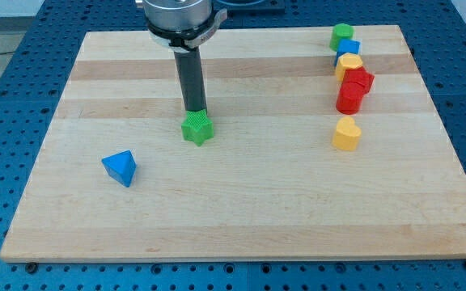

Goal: Move the green star right to the blue triangle

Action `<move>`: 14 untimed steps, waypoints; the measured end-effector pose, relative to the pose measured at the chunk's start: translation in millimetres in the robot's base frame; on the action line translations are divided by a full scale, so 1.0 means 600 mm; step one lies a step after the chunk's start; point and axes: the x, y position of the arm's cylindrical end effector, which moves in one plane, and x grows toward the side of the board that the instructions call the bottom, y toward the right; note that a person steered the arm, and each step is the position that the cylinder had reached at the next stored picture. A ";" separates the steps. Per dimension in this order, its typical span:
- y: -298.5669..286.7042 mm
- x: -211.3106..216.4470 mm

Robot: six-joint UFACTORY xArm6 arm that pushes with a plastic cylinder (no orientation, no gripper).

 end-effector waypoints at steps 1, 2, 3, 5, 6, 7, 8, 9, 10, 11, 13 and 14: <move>0.014 0.002; 0.015 0.022; 0.015 0.048; 0.015 0.076; 0.015 0.088; 0.015 0.107; 0.015 0.116; 0.023 0.116; 0.060 0.115; 0.094 0.132; 0.074 0.164; 0.027 0.164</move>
